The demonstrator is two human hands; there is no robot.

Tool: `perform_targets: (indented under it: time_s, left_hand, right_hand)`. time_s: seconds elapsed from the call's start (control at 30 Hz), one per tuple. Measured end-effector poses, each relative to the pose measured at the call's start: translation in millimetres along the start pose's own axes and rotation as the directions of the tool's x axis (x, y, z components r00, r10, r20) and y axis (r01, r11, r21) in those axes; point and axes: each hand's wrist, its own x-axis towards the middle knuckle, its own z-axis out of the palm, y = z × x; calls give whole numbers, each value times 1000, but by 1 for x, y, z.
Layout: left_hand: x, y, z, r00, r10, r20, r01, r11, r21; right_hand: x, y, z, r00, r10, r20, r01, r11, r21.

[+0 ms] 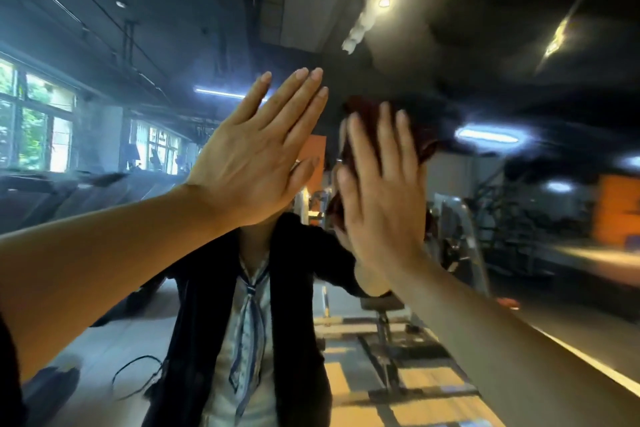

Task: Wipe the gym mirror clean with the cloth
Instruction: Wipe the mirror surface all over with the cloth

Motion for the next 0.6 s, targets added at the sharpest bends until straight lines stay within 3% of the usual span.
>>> perform_targets:
  time_s: [0.07, 0.13, 0.23, 0.33, 0.4, 0.53, 0.6]
  left_hand:
    - [0, -1, 0, 1000, 0, 3, 0, 1000, 9]
    - [0, -1, 0, 1000, 7, 12, -7, 1000, 20]
    - [0, 0, 2, 1000, 6, 4, -6, 999, 37]
    - [0, 0, 2, 1000, 4, -8, -3, 1000, 30]
    - [-1, 1, 2, 1000, 7, -25, -6, 1000, 26]
    - [-1, 0, 1, 999, 16, -31, -15, 1000, 26]
    - [-1, -1, 2, 1000, 15, -8, -15, 999, 45]
  right_hand:
    - [-15, 5, -5, 973, -203, 107, 202, 979, 15]
    - [-10, 25, -12, 952, -281, 119, 282, 959, 10]
    - [14, 39, -14, 995, -97, 32, 97, 995, -2]
    - [23, 10, -3, 989, 113, -92, -111, 994, 18]
    - [10, -9, 3, 997, 34, -72, -32, 999, 26]
    - [-15, 10, -7, 959, -268, 87, 267, 963, 31]
    - [-10, 34, -11, 977, -207, 53, 207, 978, 7]
